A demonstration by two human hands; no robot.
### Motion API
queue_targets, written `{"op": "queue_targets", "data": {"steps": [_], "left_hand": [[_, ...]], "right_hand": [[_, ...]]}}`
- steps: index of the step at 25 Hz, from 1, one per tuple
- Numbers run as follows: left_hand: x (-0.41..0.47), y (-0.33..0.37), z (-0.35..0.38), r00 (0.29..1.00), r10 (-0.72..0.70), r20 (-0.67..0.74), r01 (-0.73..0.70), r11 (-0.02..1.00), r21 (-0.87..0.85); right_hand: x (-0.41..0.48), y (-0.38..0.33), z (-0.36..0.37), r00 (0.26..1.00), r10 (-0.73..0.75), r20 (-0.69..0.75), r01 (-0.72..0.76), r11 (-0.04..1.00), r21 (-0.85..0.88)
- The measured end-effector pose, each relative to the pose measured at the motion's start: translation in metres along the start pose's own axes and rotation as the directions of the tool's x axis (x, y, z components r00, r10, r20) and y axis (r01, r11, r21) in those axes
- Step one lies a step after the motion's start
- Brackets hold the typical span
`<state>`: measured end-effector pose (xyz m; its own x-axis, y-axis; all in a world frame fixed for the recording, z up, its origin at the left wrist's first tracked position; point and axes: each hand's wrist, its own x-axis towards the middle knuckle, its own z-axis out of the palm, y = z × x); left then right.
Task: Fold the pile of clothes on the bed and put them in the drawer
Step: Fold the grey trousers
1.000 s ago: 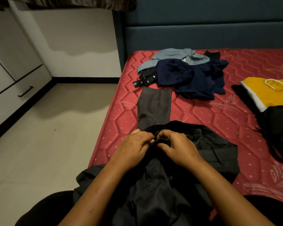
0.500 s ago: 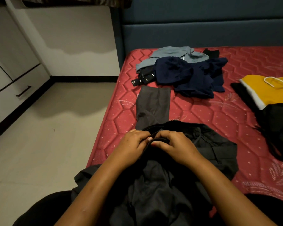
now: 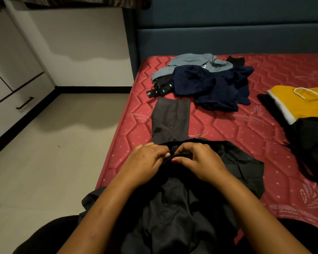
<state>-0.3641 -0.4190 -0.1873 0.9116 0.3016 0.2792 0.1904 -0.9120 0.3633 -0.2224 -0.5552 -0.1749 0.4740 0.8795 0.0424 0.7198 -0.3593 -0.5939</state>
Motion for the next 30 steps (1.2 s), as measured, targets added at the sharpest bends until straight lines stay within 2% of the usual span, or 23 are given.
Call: {"op": "queue_targets", "data": {"steps": [2,5,7,9,11,14,16,20,23,27,30], "left_hand": [[0.001,0.003,-0.003,1.0,0.001,0.018,0.0,0.999,-0.045],[0.0,0.008,-0.004,0.999,0.003,0.035,0.006,0.964,-0.266],[-0.002,0.007,-0.001,1.0,0.01,0.005,-0.008,0.958,-0.285],[-0.006,0.005,0.003,0.999,-0.001,-0.042,-0.011,0.96,-0.28],[-0.008,0.004,0.006,0.996,-0.034,-0.083,0.007,0.952,-0.306],[-0.006,0.003,0.004,0.993,-0.067,-0.093,0.029,0.933,-0.359],[-0.003,0.004,0.001,0.996,-0.054,-0.066,0.027,0.932,-0.36],[-0.001,0.004,-0.009,1.0,-0.012,-0.026,0.002,0.943,-0.333],[-0.002,0.002,-0.015,0.999,-0.03,0.026,0.037,0.946,-0.321],[-0.011,-0.018,-0.009,0.974,-0.062,0.22,0.082,0.993,-0.086],[-0.012,-0.016,-0.005,0.986,-0.05,0.156,0.073,0.986,-0.147]], "right_hand": [[-0.003,0.002,-0.005,1.0,-0.014,-0.01,0.013,1.0,-0.028],[-0.008,0.005,-0.002,0.997,-0.048,-0.06,0.044,0.996,-0.073],[-0.01,0.004,0.006,0.978,-0.154,-0.138,0.136,0.982,-0.129],[-0.01,0.002,0.013,0.954,-0.247,-0.171,0.231,0.967,-0.111],[-0.009,0.0,0.018,0.959,-0.232,-0.16,0.233,0.972,-0.017],[-0.008,0.0,0.022,0.98,-0.066,-0.19,0.081,0.994,0.069],[-0.007,0.001,0.022,0.982,0.009,-0.191,0.004,0.998,0.066],[-0.004,0.003,0.011,0.993,-0.002,-0.115,-0.001,1.0,-0.028],[-0.004,0.011,0.003,0.993,-0.059,-0.102,0.049,0.994,-0.095],[-0.003,0.031,-0.001,0.992,-0.111,-0.063,0.107,0.992,-0.059],[-0.001,0.028,0.004,0.968,-0.208,-0.137,0.176,0.961,-0.212]]}}
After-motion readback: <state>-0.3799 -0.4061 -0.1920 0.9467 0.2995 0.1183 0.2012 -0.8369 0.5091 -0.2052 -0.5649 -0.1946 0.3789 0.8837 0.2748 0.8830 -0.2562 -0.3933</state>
